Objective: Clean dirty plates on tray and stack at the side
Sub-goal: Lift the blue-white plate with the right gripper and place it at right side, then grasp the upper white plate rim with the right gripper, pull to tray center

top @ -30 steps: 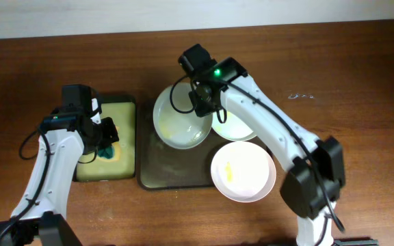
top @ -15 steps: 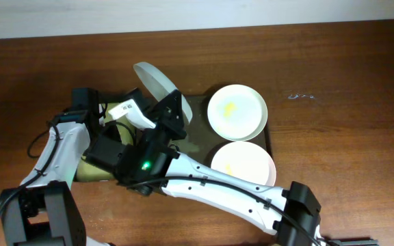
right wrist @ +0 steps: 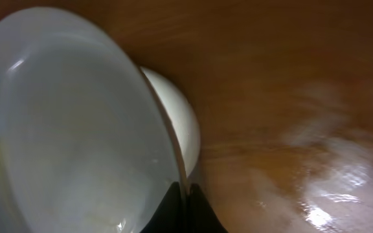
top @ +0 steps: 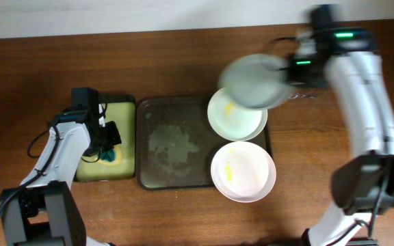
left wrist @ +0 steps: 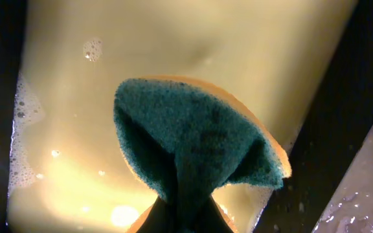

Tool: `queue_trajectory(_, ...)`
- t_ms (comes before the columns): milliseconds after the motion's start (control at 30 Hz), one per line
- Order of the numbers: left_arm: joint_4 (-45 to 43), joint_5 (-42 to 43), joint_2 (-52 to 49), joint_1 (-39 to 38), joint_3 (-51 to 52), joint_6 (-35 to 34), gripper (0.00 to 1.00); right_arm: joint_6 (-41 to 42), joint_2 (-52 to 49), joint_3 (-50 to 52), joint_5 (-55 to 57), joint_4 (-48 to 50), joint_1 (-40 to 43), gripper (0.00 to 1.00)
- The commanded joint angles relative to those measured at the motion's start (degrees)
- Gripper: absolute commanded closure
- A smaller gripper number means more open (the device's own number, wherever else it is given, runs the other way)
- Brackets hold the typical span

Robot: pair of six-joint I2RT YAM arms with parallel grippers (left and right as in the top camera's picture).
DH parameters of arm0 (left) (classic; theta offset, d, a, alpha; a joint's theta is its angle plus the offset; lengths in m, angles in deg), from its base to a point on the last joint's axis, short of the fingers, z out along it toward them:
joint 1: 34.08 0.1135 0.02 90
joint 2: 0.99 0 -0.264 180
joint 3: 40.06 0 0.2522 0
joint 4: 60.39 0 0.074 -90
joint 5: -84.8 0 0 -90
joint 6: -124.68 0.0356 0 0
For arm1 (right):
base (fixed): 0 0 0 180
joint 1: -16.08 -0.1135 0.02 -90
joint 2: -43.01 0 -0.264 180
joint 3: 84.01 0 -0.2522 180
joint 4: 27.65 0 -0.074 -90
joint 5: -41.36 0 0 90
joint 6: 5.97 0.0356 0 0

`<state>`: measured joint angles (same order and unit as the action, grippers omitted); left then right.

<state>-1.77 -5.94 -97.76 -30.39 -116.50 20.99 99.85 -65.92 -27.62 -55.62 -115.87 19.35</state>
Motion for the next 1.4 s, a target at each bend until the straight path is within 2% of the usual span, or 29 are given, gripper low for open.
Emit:
queue_trajectory(0, -0.1, 0.1, 0.0, 0.1, 0.0, 0.5, 1.00, -0.6, 0.1, -0.1, -4.4, -3.0, 18.8, 0.96)
queue_trajectory(100, -0.2, 0.1, 0.0, 0.1, 0.0, 0.5, 1.00, -2.5, -2.9, 3.8, -2.0, -2.2, 30.4, 0.96)
queue_trajectory(167, -0.1, 0.1, 0.0, 0.1, 0.0, 0.5, 1.00, -3.2, -4.4, 9.2, 2.3, 0.6, 32.2, 0.96)
queue_trajectory(233, -0.1, 0.1, 0.0, 0.1, 0.0, 0.5, 1.00, -4.4, -4.7, 16.3, 2.0, 5.6, 31.0, 0.96)
queue_trajectory(267, -0.1, 0.1, 0.0, 0.1, 0.0, 0.5, 1.00, -4.5, -4.7, 17.8, 1.5, 6.7, 30.8, 0.91)
queue_trajectory(300, -0.1, 0.1, 0.0, 0.1, 0.0, 0.5, 1.00, -4.8, -4.7, 19.5, 0.0, 7.8, 30.5, 0.39)
queue_trajectory(333, -0.1, 0.1, 0.0, 0.1, 0.0, 0.5, 1.00, -6.8, -4.7, 18.3, -7.5, 7.0, 30.5, 0.30)
queue_trajectory(400, -0.5, 0.1, 0.0, 0.1, 0.0, 0.5, 1.00, -12.6, -4.7, 12.3, -17.0, 1.3, 29.2, 0.27)
queue_trajectory(433, -0.5, 0.3, 0.0, 0.0, 0.0, 0.5, 1.00, -14.7, -4.7, 8.7, -17.6, -2.5, 26.8, 0.27)
queue_trajectory(500, -0.7, 0.3, 0.0, -0.4, 0.0, 0.5, 1.00, -17.5, -4.7, 7.1, -17.4, -4.1, 16.8, 0.30)
queue_trajectory(567, -0.7, 0.3, 0.0, -0.8, 0.0, 0.5, 1.00, -15.6, -4.8, 9.1, -13.7, -2.1, 6.5, 0.44)
queue_trajectory(600, -0.7, 0.3, 0.0, -0.9, 0.0, 0.5, 1.00, -12.0, -4.9, 10.4, -10.9, -0.9, 2.9, 0.48)
queue_trajectory(667, -0.6, 0.3, 0.0, -0.9, 0.0, 0.5, 1.00, 2.4, -4.9, 17.3, -0.1, 6.9, -6.4, 0.54)
queue_trajectory(733, -0.5, 0.3, 0.0, -0.9, 0.0, 0.5, 1.00, 5.6, -4.9, 22.1, 0.0, 13.4, -9.6, 0.64)
queue_trajectory(867, -0.4, 0.3, 0.0, -0.9, 0.0, 0.5, 1.00, 10.7, -4.9, 32.8, 0.2, 26.9, -12.6, 0.66)
queue_trajectory(933, -0.4, 0.3, 0.0, -0.9, 0.0, 0.5, 1.00, 10.6, -4.8, 32.5, 0.1, 27.2, -12.6, 0.66)
queue_trajectory(1067, -0.4, 0.3, 0.0, -0.9, 0.0, 0.5, 1.00, 8.5, -1.2, 19.9, 0.2, 14.6, -12.6, 0.61)
queue_trajectory(1133, -0.2, 0.3, 0.0, -0.9, 0.0, 0.5, 1.00, 8.5, -1.1, 18.7, 0.0, 13.1, -12.6, 0.19)
queue_trajectory(1167, -0.2, 0.3, 0.0, -0.9, 0.0, 0.5, 1.00, 7.8, -1.2, 19.1, 0.0, 13.6, -12.6, 0.02)
queue_trajectory(1200, -0.2, 0.3, 0.0, -0.9, 0.0, 0.5, 1.00, 7.0, -1.2, 19.5, 0.0, 13.6, -12.6, 0.02)
queue_trajectory(1233, -0.2, 0.3, 0.0, -0.9, 0.0, 0.5, 1.00, 7.0, -1.2, 19.7, 0.0, 12.5, -12.6, 0.14)
queue_trajectory(1267, -0.2, 0.3, 0.0, -1.0, 0.0, 0.5, 1.00, 7.2, -1.2, 19.8, 0.1, 10.7, -12.6, 0.47)
queue_trajectory(1300, -0.3, 0.3, 0.0, -0.9, 0.0, 0.5, 1.00, 8.0, -1.2, 20.4, 0.0, 10.1, -12.7, 0.54)
queue_trajectory(1367, -0.2, 0.3, 0.0, -1.0, 0.0, 0.5, 1.00, 11.3, -1.2, 23.8, 0.2, 12.2, -12.6, 0.60)
